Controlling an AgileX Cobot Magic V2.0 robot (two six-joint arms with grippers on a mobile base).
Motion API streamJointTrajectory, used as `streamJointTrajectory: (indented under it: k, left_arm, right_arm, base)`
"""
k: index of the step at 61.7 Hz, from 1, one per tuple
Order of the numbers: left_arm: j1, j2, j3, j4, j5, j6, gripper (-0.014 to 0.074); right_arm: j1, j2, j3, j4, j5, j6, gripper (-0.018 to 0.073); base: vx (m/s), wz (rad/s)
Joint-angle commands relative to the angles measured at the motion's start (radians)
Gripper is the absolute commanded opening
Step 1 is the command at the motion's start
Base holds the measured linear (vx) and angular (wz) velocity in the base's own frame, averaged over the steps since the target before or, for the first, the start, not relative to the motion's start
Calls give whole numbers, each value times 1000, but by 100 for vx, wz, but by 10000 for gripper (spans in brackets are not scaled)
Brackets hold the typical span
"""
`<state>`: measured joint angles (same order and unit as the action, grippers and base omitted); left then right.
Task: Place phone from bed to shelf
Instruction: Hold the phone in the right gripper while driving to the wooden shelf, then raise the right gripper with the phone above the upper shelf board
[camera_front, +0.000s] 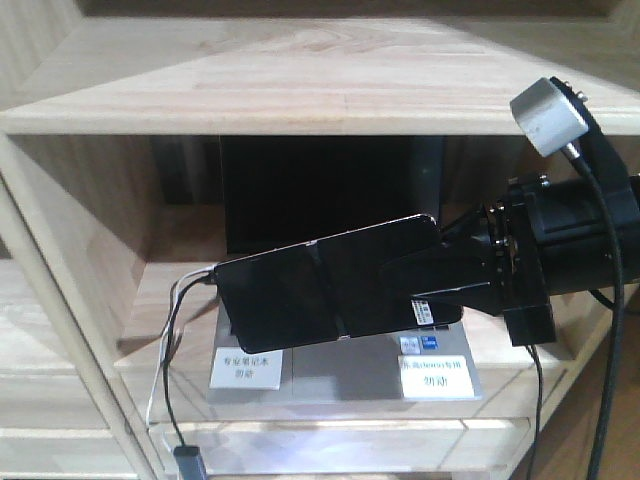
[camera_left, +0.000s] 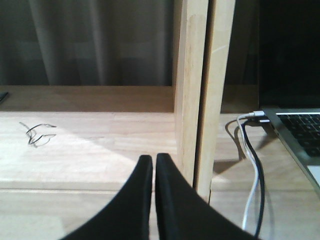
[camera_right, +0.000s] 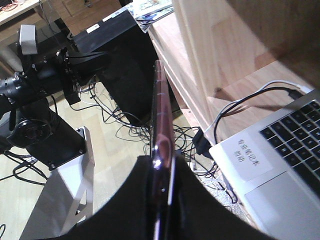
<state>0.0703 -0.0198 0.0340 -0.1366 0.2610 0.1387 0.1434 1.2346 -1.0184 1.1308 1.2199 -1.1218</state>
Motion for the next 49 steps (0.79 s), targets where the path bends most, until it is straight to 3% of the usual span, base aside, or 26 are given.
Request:
streamJointTrajectory:
  k: [1, 49]
  left_arm:
    - [-5, -5, 3, -9, -72, -4, 1]
    - [-5, -5, 3, -9, -72, -4, 1]
  right_arm:
    - [0, -28, -27, 87, 61, -3, -1]
    - [0, -28, -27, 90, 61, -3, -1]
  base:
    - [9, 0]
    - [3, -1]
